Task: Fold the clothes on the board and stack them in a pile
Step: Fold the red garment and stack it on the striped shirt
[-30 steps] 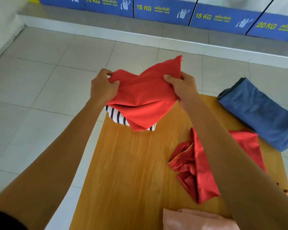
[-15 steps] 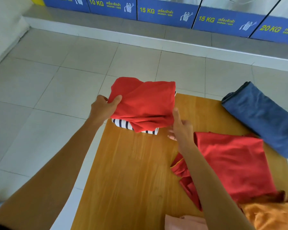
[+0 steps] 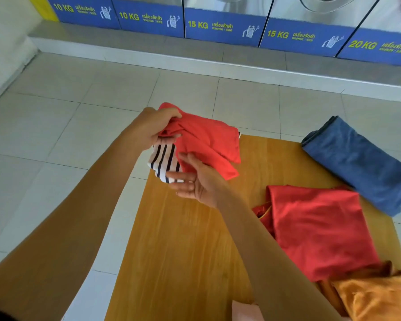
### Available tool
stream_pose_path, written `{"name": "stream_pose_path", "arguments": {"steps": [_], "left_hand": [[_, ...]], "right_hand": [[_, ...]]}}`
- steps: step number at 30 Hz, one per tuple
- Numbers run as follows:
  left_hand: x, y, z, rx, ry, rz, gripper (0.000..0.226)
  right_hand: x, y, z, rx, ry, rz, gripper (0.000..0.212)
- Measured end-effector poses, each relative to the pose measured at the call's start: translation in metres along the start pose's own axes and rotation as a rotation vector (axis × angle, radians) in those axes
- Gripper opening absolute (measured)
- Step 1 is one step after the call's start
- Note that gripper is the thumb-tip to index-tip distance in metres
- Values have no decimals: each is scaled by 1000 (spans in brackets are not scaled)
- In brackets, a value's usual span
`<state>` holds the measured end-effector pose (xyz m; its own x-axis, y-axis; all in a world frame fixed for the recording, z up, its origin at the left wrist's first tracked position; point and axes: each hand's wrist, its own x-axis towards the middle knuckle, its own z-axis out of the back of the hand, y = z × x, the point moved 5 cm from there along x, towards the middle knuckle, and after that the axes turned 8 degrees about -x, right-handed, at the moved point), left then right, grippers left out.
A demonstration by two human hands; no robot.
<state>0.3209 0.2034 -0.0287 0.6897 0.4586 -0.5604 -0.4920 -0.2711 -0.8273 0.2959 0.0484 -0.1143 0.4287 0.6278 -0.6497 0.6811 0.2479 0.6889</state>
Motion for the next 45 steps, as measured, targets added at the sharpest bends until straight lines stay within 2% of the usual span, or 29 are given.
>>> {"name": "stream_pose_path", "arguments": {"steps": [5, 8, 11, 14, 18, 20, 23, 25, 27, 29, 31, 33, 35, 38, 41, 44, 45], "left_hand": [[-18, -22, -18, -76, 131, -52, 30], [-19, -19, -22, -80, 175, -79, 28], [-9, -7, -15, -39, 138, -94, 34], [12, 21, 6, 94, 31, -82, 46], [28, 84, 32, 332, 30, 56, 49], [33, 99, 38, 309, 12, 56, 55], [39, 98, 38, 333, -25, 6, 59], [40, 95, 35, 380, -49, -13, 57], [41, 96, 35, 355, -48, 20, 54], [40, 99, 38, 248, -38, 84, 53], [40, 101, 42, 183, -25, 116, 50], [40, 104, 42, 62, -37, 116, 40], [39, 110, 41, -103, -87, 107, 30], [33, 119, 39, -270, -164, 111, 26], [26, 122, 39, -268, -177, 135, 27], [25, 119, 43, -171, -167, 166, 41], [25, 118, 44, -143, -166, 173, 48]], "right_hand": [[0, 50, 25, 387, -72, 193, 49], [-7, 70, 45, 649, -91, 339, 42], [-5, 65, 70, 931, -137, 366, 54], [-2, 44, 94, 996, -228, 283, 59], [-5, 11, 109, 662, -413, 4, 72], [-2, 6, 114, 435, -485, -51, 69], [-1, 10, 120, 62, -601, -83, 78], [-4, 18, 112, -206, -576, -49, 72], [-4, 30, 106, -427, -579, 69, 53], [-5, 45, 106, -588, -709, 170, 29], [-7, 58, 107, -692, -840, 205, 32], [-16, 72, 98, -731, -854, 261, 31], [-26, 75, 86, -600, -790, 331, 21], [-28, 45, 86, -473, -759, 283, 17], [-22, -3, 101, -520, -795, 114, 11], [-24, -25, 115, -571, -855, 29, 23], [-26, -25, 116, -534, -871, 15, 36]]}}
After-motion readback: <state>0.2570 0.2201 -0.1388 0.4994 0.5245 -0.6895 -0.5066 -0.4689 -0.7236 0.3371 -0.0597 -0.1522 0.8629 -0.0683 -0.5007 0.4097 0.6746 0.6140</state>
